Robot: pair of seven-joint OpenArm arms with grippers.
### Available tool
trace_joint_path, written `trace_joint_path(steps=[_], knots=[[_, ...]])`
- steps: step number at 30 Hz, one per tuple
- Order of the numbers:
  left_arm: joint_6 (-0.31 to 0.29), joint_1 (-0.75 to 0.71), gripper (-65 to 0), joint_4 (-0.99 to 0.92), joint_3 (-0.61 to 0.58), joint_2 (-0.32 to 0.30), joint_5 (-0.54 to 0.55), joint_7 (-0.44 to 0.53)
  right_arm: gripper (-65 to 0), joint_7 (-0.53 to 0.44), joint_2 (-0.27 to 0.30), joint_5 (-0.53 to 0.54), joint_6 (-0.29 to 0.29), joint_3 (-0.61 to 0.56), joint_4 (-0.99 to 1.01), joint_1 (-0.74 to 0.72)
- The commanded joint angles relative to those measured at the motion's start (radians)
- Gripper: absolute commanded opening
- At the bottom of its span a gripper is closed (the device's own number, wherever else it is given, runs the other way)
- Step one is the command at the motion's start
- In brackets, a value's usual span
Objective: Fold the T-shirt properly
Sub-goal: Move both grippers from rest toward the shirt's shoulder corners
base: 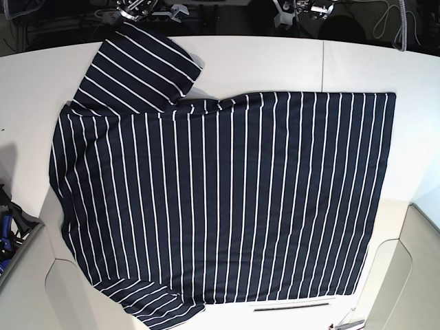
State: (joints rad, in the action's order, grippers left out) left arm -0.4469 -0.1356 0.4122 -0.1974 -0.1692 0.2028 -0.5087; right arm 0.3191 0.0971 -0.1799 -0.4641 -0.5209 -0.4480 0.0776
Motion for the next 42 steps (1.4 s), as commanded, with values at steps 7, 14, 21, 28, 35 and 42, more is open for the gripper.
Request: trace_joint_path(steps=[7, 14, 21, 28, 35, 42], knots=[[-0.014, -0.016, -50.2, 0.008, -0.002, -0.026, 0.003, -0.007, -46.1, -0.001, 0.005, 0.004, -0.014, 0.002, -0.008, 0.001], [-0.014, -0.071, -50.2, 0.066, -0.002, -0.043, 0.003, -0.007, -46.1, 0.003, 0.019, 0.004, -0.015, 0.002, -0.008, 0.003], [-0.06, -0.138, -50.2, 0.144, 0.005, -0.074, 0.007, -0.007, -46.1, 0.003, 0.039, 0.009, -0.098, 0.002, -0.008, 0.003], [-0.124, -0.233, -50.2, 0.238, 0.118, -0.109, 0.036, -0.01, -46.1, 0.023, 0.109, 0.096, -0.124, 0.002, -0.083, 0.071], [-0.142, -0.366, -50.2, 0.414, 0.232, -0.158, 0.061, -0.031, -46.1, 0.205, 0.246, 0.281, -0.127, 0.002, -0.403, 0.249], [-0.142, -0.499, -50.2, 0.639, 0.359, -0.179, 0.156, -0.113, -46.1, 0.316, 0.413, 0.455, -0.127, 0.037, -0.802, 0.423]])
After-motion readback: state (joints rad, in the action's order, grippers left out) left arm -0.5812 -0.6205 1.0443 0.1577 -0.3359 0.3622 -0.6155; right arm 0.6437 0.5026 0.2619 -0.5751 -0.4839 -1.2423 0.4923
